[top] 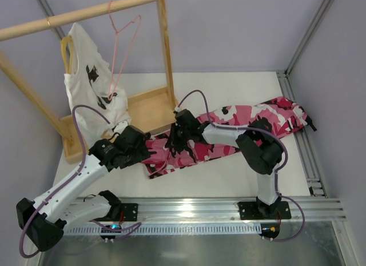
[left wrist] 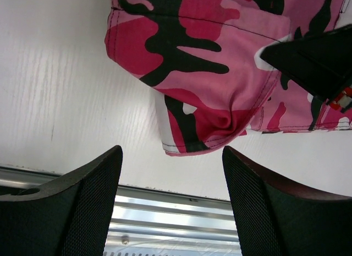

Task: Place the trousers on the hanger
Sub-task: Fold the trousers

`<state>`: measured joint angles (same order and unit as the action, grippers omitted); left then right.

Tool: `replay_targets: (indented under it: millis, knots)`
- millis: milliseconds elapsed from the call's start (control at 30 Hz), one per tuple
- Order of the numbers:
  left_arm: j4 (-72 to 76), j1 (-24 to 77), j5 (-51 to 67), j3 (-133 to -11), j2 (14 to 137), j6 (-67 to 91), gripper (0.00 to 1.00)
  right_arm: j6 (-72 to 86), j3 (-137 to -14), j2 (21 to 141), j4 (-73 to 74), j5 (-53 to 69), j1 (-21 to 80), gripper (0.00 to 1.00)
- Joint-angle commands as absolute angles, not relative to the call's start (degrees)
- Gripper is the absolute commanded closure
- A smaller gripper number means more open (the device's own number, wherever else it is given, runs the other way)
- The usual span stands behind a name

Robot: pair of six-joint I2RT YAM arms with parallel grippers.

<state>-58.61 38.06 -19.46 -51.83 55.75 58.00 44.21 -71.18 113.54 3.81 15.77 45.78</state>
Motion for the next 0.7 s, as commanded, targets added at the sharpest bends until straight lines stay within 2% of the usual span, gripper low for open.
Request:
replay_targets:
  millis: [0,233,367,400,433,500,567,667]
  knots:
    - [-53.4,37.7,-17.2,-49.5,56.0,56.6,0.26,46.7,-66.1,104.3,1.1,7.8,46.1,0.96]
    - [-49.5,37.6,-14.7,-50.2,60.8,55.1,0.26,59.9,-41.2,89.4,-8.6,-4.9,46.2,0.96]
    - [-48.7,37.7,-14.9,-51.0,63.6,53.9,0.26,63.3,-35.3,81.9,-9.8,-8.7,46.8,0.96]
    - [-48.5,37.6,-14.7,-51.0,64.4,53.8,0.26,63.3,-35.0,80.8,-9.2,-8.8,47.2,0.93]
    - [-47.9,37.7,-14.7,-50.7,64.8,53.6,0.26,62.1,-35.5,79.8,-7.6,-8.8,47.2,0.85]
    - [-47.5,37.7,-14.7,-50.6,65.6,53.6,0.26,60.4,-37.0,77.3,-2.1,-8.8,47.4,0.82]
    - [-46.9,37.7,-14.5,-50.8,67.1,53.5,0.26,55.8,-40.1,75.8,2.6,-8.4,47.4,0.67]
    - [-46.4,37.7,-14.3,-51.4,69.0,52.9,0.27,49.1,-44.0,73.4,11.1,-9.6,47.3,0.55]
